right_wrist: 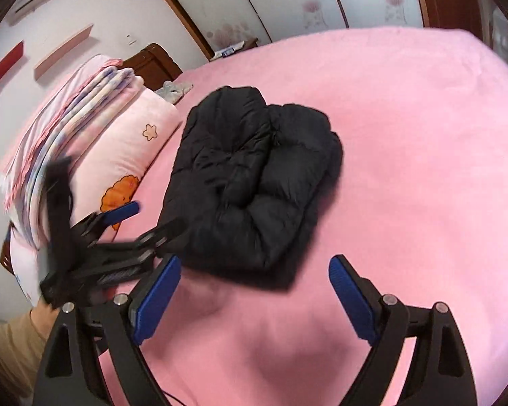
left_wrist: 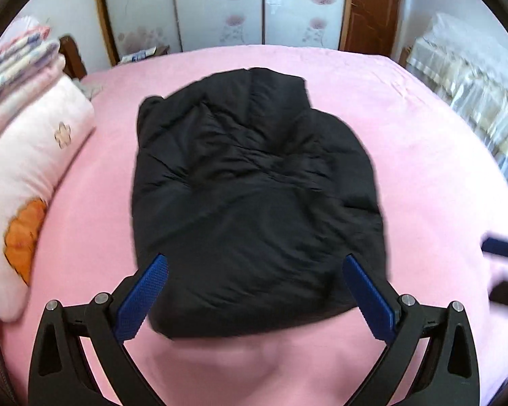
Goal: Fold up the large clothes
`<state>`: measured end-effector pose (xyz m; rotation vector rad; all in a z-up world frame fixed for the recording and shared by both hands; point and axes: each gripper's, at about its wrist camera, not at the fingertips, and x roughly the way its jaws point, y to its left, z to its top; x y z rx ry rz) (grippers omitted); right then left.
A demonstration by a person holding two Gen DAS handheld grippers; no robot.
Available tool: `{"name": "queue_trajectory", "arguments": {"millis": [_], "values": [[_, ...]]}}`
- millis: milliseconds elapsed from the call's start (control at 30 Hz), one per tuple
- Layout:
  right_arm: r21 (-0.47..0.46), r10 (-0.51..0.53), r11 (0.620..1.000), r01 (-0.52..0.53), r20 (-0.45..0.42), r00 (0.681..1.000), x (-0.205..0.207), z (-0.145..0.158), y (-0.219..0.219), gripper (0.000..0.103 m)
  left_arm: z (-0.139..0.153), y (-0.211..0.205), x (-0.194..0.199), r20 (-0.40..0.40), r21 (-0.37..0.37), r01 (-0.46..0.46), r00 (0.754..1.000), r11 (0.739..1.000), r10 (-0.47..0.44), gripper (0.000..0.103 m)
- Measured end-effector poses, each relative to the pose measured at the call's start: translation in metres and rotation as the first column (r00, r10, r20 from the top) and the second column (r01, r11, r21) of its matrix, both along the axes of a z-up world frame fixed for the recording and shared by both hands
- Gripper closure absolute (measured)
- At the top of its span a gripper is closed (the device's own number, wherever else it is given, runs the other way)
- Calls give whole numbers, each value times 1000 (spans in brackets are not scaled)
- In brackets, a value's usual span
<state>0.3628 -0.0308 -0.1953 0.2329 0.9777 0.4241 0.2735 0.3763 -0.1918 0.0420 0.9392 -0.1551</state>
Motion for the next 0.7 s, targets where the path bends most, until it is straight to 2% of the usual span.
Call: {"name": "queue_trajectory", "arguments": {"millis": [100, 233, 500, 700], "values": [[-58, -29, 998, 30, 12, 999, -31, 6, -6, 13, 20, -15, -3, 0, -90, -23, 1000, 996, 23, 1], [-55, -74, 996, 74, -8, 997, -58, 14, -24, 13, 49, -32, -38, 2, -144, -38, 999, 989, 39, 1], [-42, -83, 996, 82, -38, 996, -113, 50, -77, 13, 104, -84, -137, -25, -173, -63, 998, 983, 60, 1], [-92, -77, 993, 77, 2, 997, -169, 86, -107, 13, 144, -125, -205, -32, -173, -118, 993, 978, 115, 1]]}}
